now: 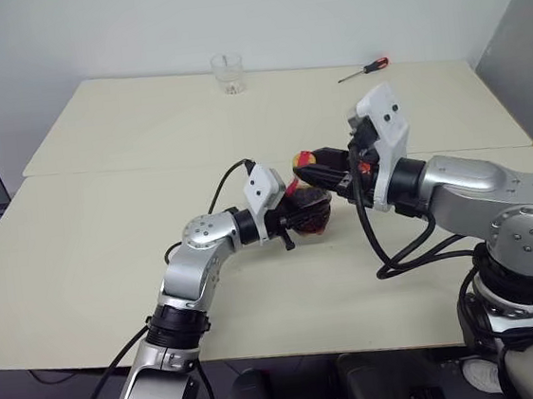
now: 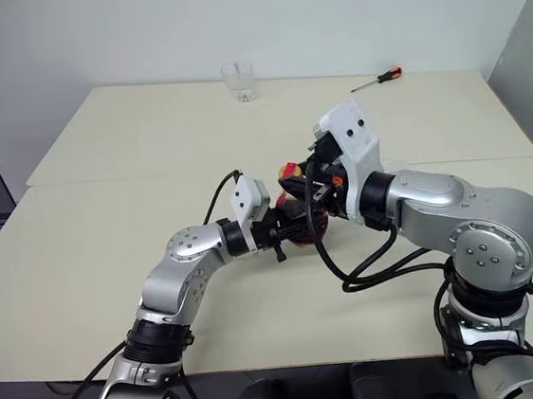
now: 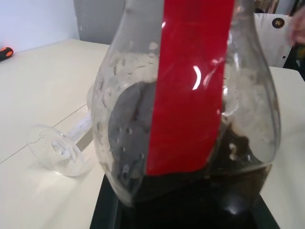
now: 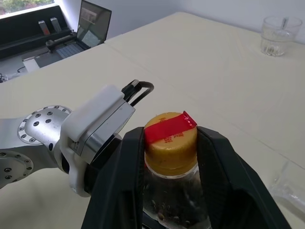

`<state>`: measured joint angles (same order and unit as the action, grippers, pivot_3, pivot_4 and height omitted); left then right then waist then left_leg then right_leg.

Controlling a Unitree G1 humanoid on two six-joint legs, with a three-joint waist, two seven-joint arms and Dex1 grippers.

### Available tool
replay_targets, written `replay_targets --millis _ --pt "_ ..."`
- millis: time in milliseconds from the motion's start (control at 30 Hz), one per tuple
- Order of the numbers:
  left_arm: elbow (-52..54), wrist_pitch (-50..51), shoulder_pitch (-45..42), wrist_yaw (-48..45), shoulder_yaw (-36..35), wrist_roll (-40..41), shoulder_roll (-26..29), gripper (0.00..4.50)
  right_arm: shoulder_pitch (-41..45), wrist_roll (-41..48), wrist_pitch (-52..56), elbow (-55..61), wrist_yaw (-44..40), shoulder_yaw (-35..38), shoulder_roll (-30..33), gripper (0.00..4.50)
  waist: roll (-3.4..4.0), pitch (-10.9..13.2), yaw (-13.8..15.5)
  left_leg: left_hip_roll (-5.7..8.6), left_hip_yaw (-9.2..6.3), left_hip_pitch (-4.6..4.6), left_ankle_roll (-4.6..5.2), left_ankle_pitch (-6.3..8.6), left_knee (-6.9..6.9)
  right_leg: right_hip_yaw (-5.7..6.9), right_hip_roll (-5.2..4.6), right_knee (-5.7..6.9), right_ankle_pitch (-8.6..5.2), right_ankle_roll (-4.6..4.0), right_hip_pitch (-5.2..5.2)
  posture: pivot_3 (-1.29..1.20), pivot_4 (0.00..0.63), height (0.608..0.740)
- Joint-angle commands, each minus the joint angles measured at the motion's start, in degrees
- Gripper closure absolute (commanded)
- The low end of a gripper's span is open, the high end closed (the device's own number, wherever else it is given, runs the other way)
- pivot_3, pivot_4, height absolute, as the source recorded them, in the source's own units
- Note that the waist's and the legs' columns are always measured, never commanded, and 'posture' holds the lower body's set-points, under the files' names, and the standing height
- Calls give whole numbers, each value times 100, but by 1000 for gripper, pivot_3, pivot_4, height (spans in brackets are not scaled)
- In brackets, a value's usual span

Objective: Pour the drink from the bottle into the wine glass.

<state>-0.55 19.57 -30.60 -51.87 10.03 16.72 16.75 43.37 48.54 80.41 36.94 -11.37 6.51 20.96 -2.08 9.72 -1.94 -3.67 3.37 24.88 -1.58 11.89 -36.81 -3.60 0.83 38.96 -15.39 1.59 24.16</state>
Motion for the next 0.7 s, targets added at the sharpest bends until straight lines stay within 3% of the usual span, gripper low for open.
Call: replay_targets --millis 33,200,433,700 --pt "292 -68 -66 -30 42 74 -24 3602 -7 -132 -750 -225 -714 -89 404 3248 0 0 0 0 0 0 0 0 0 0 0 0 0 0 0 0 150 740" --pt "370 -47 -120 -75 78 89 21 3607 258 -507 -2559 -1672 -3454 -701 1391 3248 -1 2 1 2 2 -1 2 1 -4 -1 1 -4 0 1 -2 0 150 740" --pt "719 103 59 85 4 182 49 3655 989 -1256 -4520 -3843 -6115 -1415 1425 3248 4 7 -22 0 0 -4 4 2 -1 1 11 0 0 0 -1 0 150 740" --pt "970 252 225 261 -44 195 88 3703 1572 -1781 -4999 -4796 -7352 -1925 1222 3248 10 13 14 -1 2 -4 4 2 -5 -2 6 0 13 -23 1 0 150 740"
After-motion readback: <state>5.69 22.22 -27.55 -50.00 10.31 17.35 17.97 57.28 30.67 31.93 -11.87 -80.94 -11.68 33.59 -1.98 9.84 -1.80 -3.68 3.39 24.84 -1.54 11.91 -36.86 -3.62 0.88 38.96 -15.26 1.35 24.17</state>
